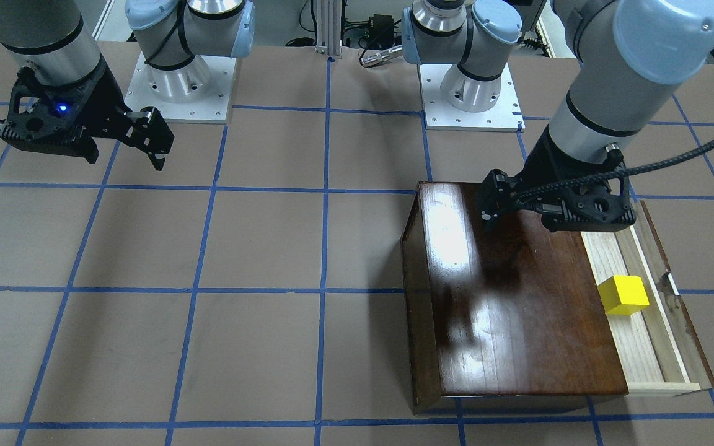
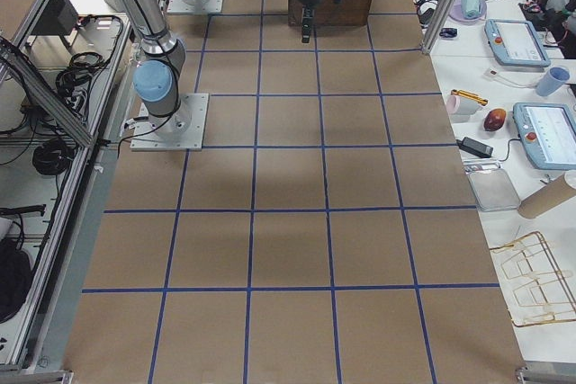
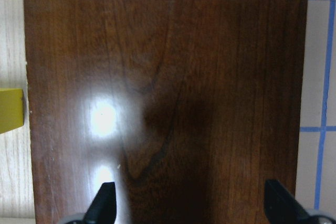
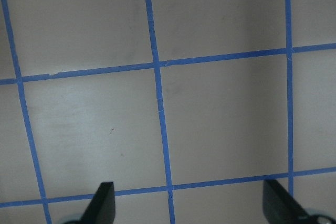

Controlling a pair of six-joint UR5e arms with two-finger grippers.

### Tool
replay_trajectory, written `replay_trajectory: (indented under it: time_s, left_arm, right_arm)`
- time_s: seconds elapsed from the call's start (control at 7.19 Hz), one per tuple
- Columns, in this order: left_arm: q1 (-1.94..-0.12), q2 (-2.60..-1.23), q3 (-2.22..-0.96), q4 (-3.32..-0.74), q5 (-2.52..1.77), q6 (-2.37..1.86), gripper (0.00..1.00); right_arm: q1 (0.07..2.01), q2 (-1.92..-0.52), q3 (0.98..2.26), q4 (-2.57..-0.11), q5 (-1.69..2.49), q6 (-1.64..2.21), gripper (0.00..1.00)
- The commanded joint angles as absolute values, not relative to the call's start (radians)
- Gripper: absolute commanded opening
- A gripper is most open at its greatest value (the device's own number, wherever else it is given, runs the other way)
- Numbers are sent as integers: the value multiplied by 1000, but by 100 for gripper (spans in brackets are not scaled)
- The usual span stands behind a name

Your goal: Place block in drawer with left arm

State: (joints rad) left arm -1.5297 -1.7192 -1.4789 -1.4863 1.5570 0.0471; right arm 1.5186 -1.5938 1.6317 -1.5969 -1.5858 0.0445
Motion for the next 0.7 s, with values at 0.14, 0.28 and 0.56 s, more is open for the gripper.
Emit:
replay_trajectory:
  time_s: [0.14, 0.28, 0.56]
  left_arm:
    - [-1537, -1646, -1580, -1523, 1562, 44, 100]
    - [-1537, -1637, -1597, -1522, 1562, 44, 100]
    - [-1536, -1628, -1614, -1520, 1560, 45, 100]
  right_arm:
    - [1519, -1594, 1632, -1597, -1586, 44, 100]
    - [1519, -1594, 1631, -1597, -1586, 44, 100]
    - [1519, -1594, 1631, -1597, -1586, 44, 100]
